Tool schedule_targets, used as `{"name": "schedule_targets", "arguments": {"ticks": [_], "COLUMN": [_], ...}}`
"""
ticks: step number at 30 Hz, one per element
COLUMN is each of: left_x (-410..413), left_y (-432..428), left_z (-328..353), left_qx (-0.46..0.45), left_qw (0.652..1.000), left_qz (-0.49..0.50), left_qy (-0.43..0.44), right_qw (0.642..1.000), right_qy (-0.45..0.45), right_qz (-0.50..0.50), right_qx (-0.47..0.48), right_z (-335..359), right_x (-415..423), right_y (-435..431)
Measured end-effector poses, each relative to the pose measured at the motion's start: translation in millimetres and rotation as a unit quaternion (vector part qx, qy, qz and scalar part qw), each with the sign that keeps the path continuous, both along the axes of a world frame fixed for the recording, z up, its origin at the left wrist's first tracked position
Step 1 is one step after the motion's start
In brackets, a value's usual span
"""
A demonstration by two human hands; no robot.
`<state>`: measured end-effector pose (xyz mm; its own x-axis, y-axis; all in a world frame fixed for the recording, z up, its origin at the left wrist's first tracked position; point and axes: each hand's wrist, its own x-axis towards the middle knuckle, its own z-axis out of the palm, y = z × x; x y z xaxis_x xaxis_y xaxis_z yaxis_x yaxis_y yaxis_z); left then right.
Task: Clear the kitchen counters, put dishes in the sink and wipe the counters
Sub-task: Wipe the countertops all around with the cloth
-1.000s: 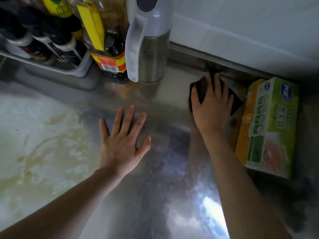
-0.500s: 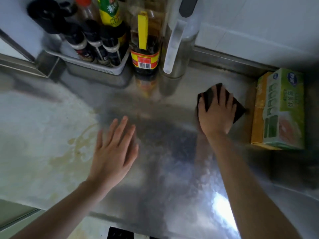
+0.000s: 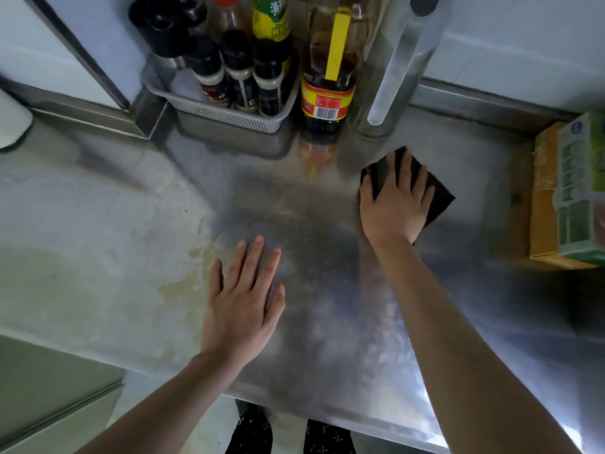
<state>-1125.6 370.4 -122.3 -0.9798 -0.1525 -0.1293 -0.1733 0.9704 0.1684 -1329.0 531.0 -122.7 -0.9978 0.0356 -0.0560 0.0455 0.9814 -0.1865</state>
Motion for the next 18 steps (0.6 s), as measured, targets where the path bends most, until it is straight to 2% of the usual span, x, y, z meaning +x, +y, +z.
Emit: {"name": "schedule_targets", "arguments": {"ticks": [1, 2, 4, 6, 7, 8, 9, 12, 14, 18], "left_x": [0, 0, 1, 1, 2, 2, 2, 1, 1, 1], "left_y": [0, -1, -1, -2, -2, -2, -3, -3, -3, -4], "left_z": [-1, -1, -1, -1, -1, -1, -2, -3, -4, -1], "left_qx": [-0.001, -0.002, -0.001, 0.005, 0.009, 0.013, 0.017, 0.018, 0.02, 0.026], "left_qw": [1.0, 1.0, 1.0, 1.0, 1.0, 1.0, 1.0, 1.0, 1.0, 1.0], "left_qz": [0.0, 0.0, 0.001, 0.004, 0.004, 0.003, 0.002, -0.005, -0.008, -0.011], "left_qy": [-0.001, -0.002, -0.004, -0.007, -0.006, -0.003, -0.001, 0.004, 0.006, 0.004], "right_qw": [1.0, 1.0, 0.985, 0.941, 0.925, 0.923, 0.936, 0.991, 0.997, 0.972], "right_qy": [-0.004, -0.008, -0.006, -0.021, -0.02, -0.011, 0.003, 0.006, 0.005, 0.033], "right_qz": [-0.01, 0.021, 0.173, 0.336, 0.379, 0.383, 0.35, 0.133, 0.072, 0.233], "right_qx": [-0.005, -0.01, -0.006, 0.011, 0.021, 0.025, 0.027, 0.014, 0.01, 0.011], "right_z": [2, 4, 9, 14, 14, 12, 10, 5, 2, 2], "right_x": [4, 10, 23, 29, 27, 23, 21, 25, 51, 122], "right_y": [-19, -40, -74, -79, -70, -55, -38, 3, -5, -24]}}
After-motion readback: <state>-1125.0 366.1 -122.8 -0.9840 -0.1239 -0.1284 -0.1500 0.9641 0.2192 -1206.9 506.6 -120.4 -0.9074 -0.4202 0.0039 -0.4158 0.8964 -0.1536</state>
